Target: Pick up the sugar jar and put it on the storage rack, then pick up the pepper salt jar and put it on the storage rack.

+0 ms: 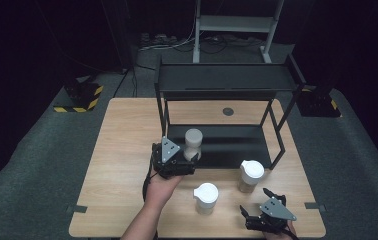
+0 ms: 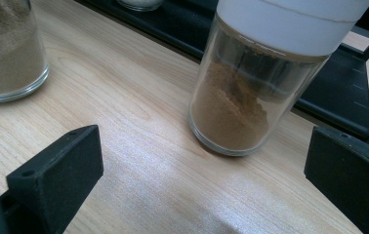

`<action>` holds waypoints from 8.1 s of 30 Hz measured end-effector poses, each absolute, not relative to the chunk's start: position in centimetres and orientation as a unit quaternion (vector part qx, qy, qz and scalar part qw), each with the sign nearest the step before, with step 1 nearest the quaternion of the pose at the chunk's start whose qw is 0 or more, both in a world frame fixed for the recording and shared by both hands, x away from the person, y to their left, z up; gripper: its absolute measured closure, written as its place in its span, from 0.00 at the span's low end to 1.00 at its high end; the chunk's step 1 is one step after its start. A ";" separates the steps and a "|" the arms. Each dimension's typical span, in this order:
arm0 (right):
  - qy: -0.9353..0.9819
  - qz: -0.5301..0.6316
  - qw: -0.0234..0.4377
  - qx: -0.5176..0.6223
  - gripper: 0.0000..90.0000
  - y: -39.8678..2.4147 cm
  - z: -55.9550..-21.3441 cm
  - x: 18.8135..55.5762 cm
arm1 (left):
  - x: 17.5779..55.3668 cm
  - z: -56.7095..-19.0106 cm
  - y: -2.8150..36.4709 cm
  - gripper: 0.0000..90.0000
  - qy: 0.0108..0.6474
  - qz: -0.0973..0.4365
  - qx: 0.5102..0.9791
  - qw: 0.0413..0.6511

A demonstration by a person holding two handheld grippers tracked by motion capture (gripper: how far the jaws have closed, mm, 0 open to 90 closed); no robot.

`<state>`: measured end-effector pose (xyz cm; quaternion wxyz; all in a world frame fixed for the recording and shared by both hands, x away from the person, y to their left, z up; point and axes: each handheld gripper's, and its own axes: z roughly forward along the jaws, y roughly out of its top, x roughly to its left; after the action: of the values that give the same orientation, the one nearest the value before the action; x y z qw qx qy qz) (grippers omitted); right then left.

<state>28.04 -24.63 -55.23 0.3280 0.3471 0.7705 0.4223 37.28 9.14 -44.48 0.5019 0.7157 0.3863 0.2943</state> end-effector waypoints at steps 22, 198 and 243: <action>0.771 0.421 0.329 0.346 0.00 -24.6 -55.2 28.0 | 34.3 -45.1 11.8 0.00 0.390 0.304 0.714 0.496; 0.746 0.535 0.279 0.282 0.00 -14.6 -52.5 25.3 | 29.3 -55.3 16.4 0.02 0.348 0.296 0.808 0.372; 0.732 0.561 0.254 0.290 0.33 -13.0 -53.6 27.0 | 29.3 -55.2 16.7 0.01 0.351 0.290 0.804 0.384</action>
<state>27.04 -13.05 -53.59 0.2536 0.2900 0.7324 0.5614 29.30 16.71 -55.19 0.3835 0.8036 0.3510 0.2896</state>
